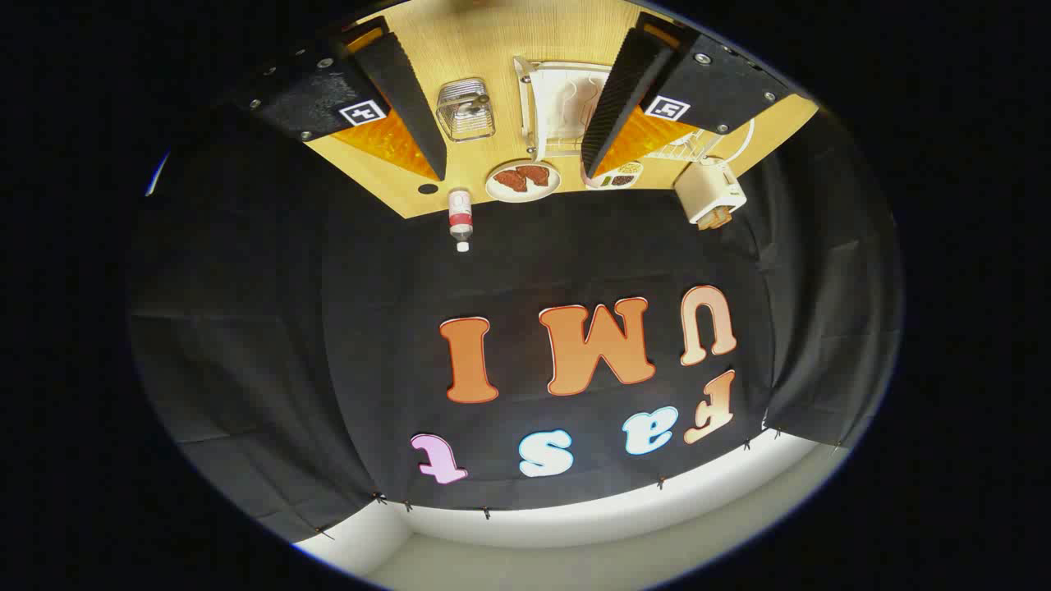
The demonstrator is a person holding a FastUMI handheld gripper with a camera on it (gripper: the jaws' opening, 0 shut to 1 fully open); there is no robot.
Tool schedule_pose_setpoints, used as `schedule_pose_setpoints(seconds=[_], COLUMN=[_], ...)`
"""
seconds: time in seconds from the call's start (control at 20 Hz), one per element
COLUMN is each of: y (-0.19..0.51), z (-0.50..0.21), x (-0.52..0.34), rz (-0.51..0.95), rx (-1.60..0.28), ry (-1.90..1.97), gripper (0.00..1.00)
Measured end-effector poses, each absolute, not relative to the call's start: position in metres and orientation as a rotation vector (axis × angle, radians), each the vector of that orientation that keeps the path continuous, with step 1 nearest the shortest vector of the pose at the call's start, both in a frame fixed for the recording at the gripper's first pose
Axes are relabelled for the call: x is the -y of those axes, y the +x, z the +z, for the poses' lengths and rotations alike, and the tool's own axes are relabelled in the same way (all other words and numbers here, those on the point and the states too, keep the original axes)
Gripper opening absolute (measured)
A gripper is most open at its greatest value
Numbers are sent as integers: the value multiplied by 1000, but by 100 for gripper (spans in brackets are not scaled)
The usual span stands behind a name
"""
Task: Take the plate from the dish rack, then take the spoon from the basket and place it into the plate.
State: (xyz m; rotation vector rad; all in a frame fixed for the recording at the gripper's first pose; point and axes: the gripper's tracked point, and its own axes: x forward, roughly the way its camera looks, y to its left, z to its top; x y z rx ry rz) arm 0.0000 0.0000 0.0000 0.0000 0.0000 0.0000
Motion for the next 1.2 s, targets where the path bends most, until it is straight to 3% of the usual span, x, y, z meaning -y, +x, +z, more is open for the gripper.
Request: schedule_pose_setpoints(seconds=[0.45,1.2], y=[-8,25], z=[-2,-9], x=[-14,-62], rz=[-89,-35], rx=[-5,-46], ry=[16,-2], gripper=[98,98])
